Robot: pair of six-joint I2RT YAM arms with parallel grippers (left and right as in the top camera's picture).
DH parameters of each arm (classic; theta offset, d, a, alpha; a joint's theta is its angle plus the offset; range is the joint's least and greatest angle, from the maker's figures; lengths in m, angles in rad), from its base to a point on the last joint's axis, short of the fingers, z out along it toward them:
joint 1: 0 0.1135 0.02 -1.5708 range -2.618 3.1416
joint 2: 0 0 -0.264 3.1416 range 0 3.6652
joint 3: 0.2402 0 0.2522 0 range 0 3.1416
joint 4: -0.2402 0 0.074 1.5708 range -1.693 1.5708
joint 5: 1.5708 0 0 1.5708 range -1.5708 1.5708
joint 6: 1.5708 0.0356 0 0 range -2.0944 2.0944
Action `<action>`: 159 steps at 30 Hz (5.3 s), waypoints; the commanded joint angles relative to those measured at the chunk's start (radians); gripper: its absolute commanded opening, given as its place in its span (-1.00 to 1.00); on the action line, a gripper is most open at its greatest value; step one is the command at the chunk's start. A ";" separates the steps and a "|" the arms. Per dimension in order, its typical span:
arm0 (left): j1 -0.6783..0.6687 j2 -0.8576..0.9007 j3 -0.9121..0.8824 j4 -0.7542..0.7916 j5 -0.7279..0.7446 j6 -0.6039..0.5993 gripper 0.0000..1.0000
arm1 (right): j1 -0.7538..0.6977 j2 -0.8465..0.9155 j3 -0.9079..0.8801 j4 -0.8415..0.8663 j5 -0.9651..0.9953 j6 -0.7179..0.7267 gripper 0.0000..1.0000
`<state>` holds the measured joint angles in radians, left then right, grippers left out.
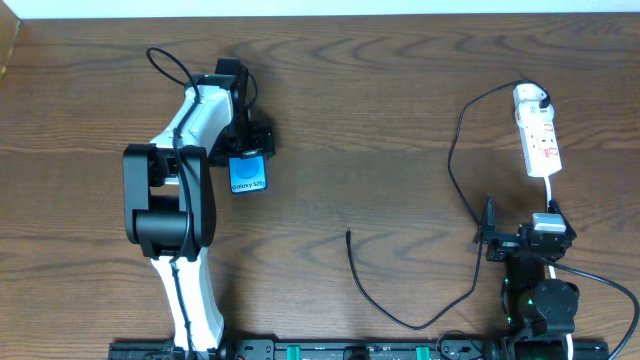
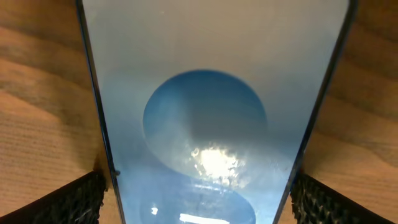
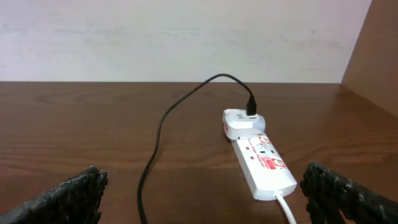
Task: Plug charger to phone and switch on socket
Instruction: 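Close the left gripper on the phone's top end, then lift the phone with the left gripper and tilt it upright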
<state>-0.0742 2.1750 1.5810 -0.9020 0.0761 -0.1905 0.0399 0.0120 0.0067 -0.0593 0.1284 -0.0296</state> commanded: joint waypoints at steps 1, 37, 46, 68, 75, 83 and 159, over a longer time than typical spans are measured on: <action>-0.004 0.002 -0.022 0.011 -0.016 -0.006 0.89 | 0.013 -0.006 -0.001 -0.003 0.008 0.014 0.98; -0.004 0.002 -0.167 0.097 -0.015 -0.014 0.89 | 0.013 -0.006 -0.001 -0.003 0.008 0.014 0.99; -0.004 0.002 -0.185 0.100 -0.016 -0.014 0.89 | 0.013 -0.006 -0.001 -0.003 0.008 0.014 0.99; -0.004 0.002 -0.185 0.101 -0.016 -0.014 0.90 | 0.013 -0.006 -0.001 -0.003 0.008 0.014 0.99; -0.004 0.002 -0.185 0.101 -0.016 -0.014 0.86 | 0.013 -0.006 -0.001 -0.003 0.008 0.014 0.99; -0.004 0.002 -0.185 0.101 -0.016 -0.014 0.64 | 0.013 -0.006 -0.001 -0.003 0.008 0.014 0.98; -0.004 -0.343 -0.110 0.163 0.598 -0.055 -0.70 | 0.013 -0.006 -0.001 -0.003 0.008 0.014 0.98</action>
<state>-0.0799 1.8530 1.4582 -0.7547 0.4717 -0.1989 0.0399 0.0120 0.0067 -0.0593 0.1284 -0.0296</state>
